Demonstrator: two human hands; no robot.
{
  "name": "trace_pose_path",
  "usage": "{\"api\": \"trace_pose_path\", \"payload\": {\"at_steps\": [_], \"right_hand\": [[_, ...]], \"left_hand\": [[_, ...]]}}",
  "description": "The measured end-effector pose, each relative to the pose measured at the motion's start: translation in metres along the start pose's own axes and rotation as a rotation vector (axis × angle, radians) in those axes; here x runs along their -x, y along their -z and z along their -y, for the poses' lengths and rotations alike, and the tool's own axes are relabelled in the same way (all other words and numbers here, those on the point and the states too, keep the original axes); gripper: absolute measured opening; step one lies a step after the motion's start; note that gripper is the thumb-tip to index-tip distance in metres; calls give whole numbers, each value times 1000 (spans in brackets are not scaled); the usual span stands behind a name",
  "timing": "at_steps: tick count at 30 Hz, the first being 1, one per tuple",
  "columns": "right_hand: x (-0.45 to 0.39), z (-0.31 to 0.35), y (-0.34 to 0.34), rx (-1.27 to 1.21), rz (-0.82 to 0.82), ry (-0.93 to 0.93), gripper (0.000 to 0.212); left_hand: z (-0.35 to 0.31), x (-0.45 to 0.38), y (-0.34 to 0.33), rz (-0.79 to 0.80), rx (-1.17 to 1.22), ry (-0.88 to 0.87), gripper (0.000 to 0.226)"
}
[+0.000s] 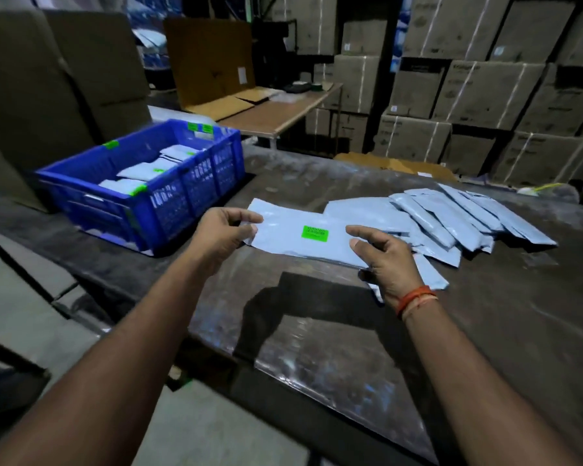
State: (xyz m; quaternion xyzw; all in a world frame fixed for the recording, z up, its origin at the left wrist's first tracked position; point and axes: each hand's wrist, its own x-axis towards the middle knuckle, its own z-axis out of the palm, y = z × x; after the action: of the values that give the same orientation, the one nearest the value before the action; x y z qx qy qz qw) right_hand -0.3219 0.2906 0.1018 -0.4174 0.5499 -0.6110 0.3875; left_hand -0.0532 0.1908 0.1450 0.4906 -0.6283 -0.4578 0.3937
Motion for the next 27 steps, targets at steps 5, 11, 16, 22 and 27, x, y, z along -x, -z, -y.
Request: {"api": "trace_pose_path", "payload": {"at_steps": [5, 11, 16, 22, 27], "right_hand": [[-41, 24, -94, 24, 70, 44, 20], [-98, 35, -206, -1, 133, 49, 20], [-161, 32, -289, -48, 153, 18, 20], [-223, 23, -379, -48, 139, -7, 18], [-280, 22, -431, 30, 43, 51, 21]], "left_hand": [[-4, -19, 85, -135, -30, -32, 17], [9, -85, 191, -188, -87, -28, 18], [23, -151, 263, -192, -102, -26, 20], [50, -232, 342, -204, -170, -27, 19], [67, -314, 376, -182, -247, -65, 22]]}}
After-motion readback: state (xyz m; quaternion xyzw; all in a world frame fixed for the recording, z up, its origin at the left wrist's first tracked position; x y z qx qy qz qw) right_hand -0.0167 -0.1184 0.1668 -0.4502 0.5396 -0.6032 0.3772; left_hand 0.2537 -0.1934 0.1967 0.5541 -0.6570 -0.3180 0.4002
